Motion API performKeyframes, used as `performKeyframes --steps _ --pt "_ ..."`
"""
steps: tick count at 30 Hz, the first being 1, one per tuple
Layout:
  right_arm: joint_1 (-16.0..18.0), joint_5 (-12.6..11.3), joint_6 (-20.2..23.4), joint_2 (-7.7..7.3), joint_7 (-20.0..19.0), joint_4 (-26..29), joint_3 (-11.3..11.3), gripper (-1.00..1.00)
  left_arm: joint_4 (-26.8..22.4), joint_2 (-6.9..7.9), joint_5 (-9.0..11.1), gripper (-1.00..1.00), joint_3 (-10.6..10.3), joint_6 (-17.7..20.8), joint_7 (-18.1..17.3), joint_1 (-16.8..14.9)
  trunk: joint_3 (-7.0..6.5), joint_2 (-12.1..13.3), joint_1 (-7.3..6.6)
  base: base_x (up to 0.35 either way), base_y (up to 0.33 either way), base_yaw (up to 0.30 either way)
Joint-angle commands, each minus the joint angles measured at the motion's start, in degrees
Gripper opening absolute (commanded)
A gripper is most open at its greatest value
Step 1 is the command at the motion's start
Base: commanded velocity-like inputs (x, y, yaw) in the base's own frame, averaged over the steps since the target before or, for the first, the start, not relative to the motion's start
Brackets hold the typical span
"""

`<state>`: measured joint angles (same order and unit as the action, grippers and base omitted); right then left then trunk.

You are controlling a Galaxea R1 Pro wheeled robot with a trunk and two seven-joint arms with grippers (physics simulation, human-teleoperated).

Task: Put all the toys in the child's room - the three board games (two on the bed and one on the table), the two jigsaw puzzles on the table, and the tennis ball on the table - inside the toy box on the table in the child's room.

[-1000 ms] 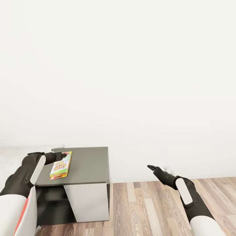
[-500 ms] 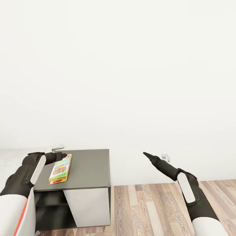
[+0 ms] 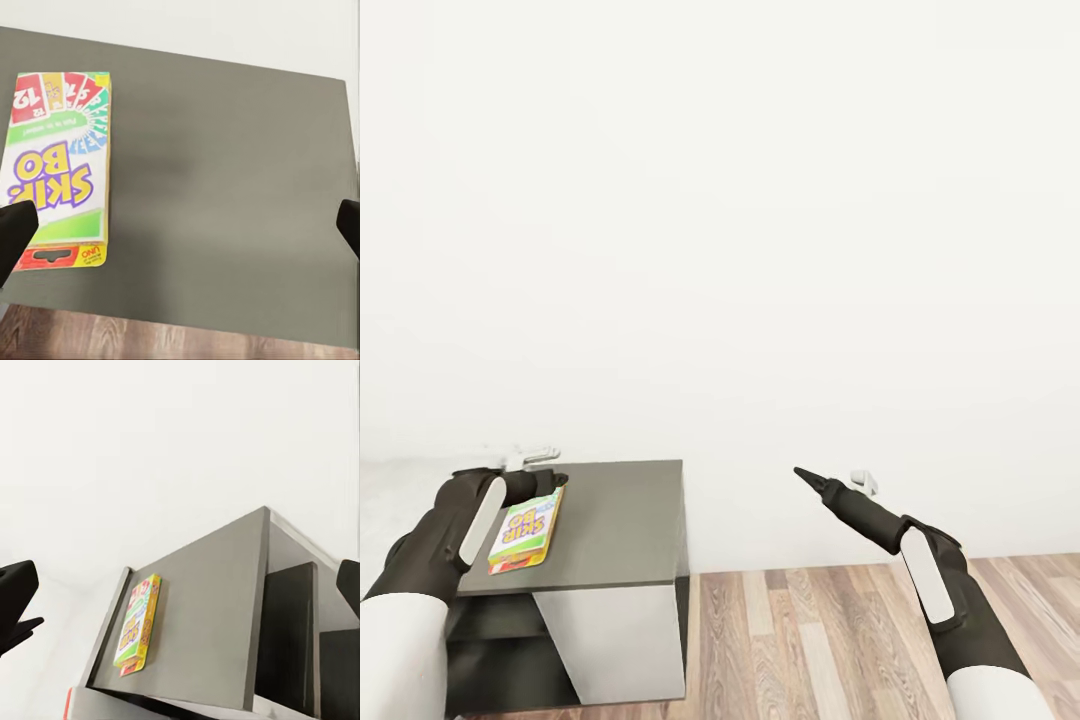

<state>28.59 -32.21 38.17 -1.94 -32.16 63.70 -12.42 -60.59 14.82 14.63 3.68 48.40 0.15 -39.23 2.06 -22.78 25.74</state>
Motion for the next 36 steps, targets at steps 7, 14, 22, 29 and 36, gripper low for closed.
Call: performKeyframes --steps 7,14,22,29,36 --pt "0.1 -0.2 0.3 0.01 0.1 0.2 -0.1 1.0 0.4 -0.06 0.3 1.0 0.1 0.3 0.0 -0.1 0.14 -0.1 0.05 0.012 -0.028 0.105" --pt "0.1 -0.2 0.3 0.01 0.2 0.1 -0.1 1.0 0.4 -0.07 0.3 1.0 0.1 0.3 0.0 -0.1 0.14 -0.1 0.05 0.021 0.131 0.277" --pt "0.1 -0.2 0.3 0.01 0.2 -0.1 -0.1 1.0 0.4 -0.12 0.3 1.0 0.1 0.3 0.0 -0.1 0.14 -0.1 0.05 0.031 0.031 0.291" --pt "0.1 -0.2 0.3 0.01 0.1 -0.2 -0.2 1.0 0.4 -0.14 0.3 1.0 0.1 0.3 0.0 -0.1 0.14 -0.1 0.05 0.139 0.077 0.274" --pt "0.1 -0.2 0.3 0.01 0.0 -0.3 -0.2 1.0 0.4 -0.21 0.2 1.0 0.1 0.3 0.0 -0.1 0.14 -0.1 0.05 0.08 0.065 0.011"
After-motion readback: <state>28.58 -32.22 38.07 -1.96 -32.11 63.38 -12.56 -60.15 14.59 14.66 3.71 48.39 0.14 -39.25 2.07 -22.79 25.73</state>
